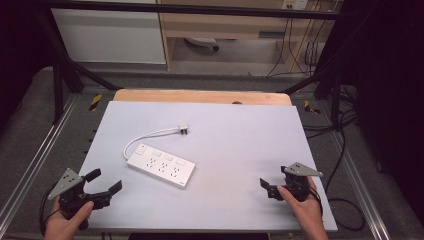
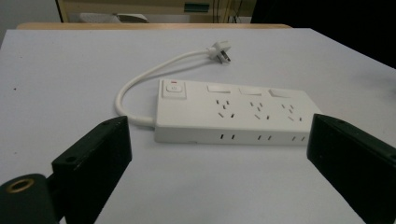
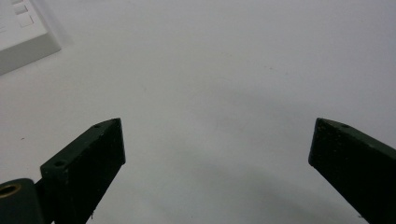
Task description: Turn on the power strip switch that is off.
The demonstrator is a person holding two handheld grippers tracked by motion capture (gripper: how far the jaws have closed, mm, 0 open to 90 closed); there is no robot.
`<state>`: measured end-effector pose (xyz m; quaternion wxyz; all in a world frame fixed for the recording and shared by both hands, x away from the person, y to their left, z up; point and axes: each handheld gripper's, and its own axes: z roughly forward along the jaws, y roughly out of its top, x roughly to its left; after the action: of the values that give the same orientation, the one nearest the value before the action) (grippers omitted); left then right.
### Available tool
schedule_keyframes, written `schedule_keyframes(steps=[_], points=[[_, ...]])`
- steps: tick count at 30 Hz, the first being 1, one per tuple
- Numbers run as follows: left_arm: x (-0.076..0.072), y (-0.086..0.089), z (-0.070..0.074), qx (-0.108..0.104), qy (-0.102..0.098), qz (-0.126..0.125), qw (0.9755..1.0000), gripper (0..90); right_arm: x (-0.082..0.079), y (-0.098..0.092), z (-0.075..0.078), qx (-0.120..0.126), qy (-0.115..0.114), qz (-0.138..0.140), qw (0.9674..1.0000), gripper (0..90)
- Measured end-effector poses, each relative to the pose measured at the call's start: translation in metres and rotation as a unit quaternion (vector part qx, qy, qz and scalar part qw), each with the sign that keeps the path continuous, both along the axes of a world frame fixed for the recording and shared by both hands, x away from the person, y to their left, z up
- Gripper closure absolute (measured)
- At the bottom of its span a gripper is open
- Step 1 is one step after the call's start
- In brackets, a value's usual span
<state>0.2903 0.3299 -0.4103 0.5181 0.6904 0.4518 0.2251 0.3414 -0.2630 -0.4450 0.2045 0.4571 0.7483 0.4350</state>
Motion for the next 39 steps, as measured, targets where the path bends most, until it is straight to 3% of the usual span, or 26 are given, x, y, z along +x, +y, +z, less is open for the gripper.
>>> schedule_keyframes(steps=[17,27,31,39], points=[[0.000,-0.005,0.005,-0.022,-0.005,0.001,0.9997,6.7,0.000,0.000,0.000,0.001,0.001,-0.001,1.0000,4.0],[0.007,-0.017,0.013,-0.006,-0.008,-0.013,0.9999,6.7,-0.001,0.000,0.001,0.003,0.000,0.000,1.0000,4.0],[0.010,-0.021,0.016,-0.009,-0.007,-0.018,0.9998,6.8,-0.001,0.000,0.001,0.003,0.000,-0.001,1.0000,4.0],[0.015,-0.028,0.022,0.000,-0.009,-0.016,0.9998,7.0,-0.002,-0.001,0.001,0.003,0.001,-0.001,1.0000,3.1]])
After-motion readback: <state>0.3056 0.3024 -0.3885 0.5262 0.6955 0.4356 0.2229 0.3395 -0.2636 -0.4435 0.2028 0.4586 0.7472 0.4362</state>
